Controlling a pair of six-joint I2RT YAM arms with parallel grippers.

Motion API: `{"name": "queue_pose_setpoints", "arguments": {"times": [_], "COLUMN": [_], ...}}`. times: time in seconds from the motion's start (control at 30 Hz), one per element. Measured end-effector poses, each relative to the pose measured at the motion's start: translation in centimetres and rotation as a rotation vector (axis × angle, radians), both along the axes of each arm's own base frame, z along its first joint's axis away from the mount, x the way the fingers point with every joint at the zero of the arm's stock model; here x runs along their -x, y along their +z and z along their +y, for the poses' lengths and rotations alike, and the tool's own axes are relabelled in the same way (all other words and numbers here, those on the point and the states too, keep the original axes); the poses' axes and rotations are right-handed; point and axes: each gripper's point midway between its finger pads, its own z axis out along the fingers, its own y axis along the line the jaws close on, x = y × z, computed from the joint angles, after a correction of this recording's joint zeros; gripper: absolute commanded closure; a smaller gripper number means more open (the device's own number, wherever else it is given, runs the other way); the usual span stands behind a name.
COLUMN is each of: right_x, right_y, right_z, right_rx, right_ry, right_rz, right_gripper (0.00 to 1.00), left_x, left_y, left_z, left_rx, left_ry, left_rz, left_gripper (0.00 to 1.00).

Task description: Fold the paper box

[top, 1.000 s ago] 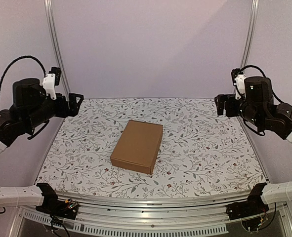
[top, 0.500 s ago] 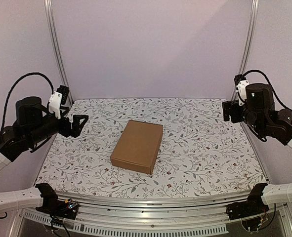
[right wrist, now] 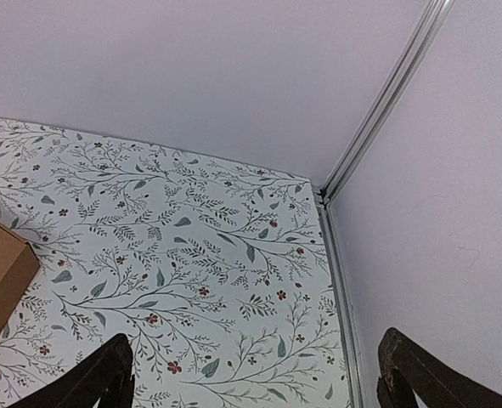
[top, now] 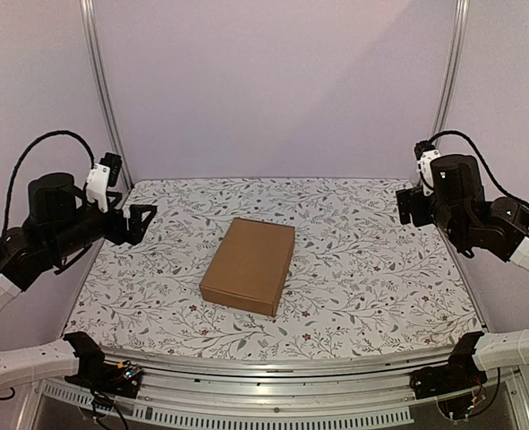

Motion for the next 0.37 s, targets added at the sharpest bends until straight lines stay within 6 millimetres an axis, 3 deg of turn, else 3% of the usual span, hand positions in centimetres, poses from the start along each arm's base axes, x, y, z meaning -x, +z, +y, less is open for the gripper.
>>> {"name": "queue_pose_setpoints", "arguments": {"times": [0.37], "right_x": [0.03], "right_y": [0.25], "right_z": [-0.09], "right_rx": [-0.002], "right_ry": [-0.002], "right_rz": [-0.009], "right_gripper": [0.01], "left_x": [-0.87], "left_y": [-0.89], "left_z": [0.23], "left_rx": [0.017], "left_ry": [0.006], "left_rz": [0.043], "left_gripper": [0.0]}}
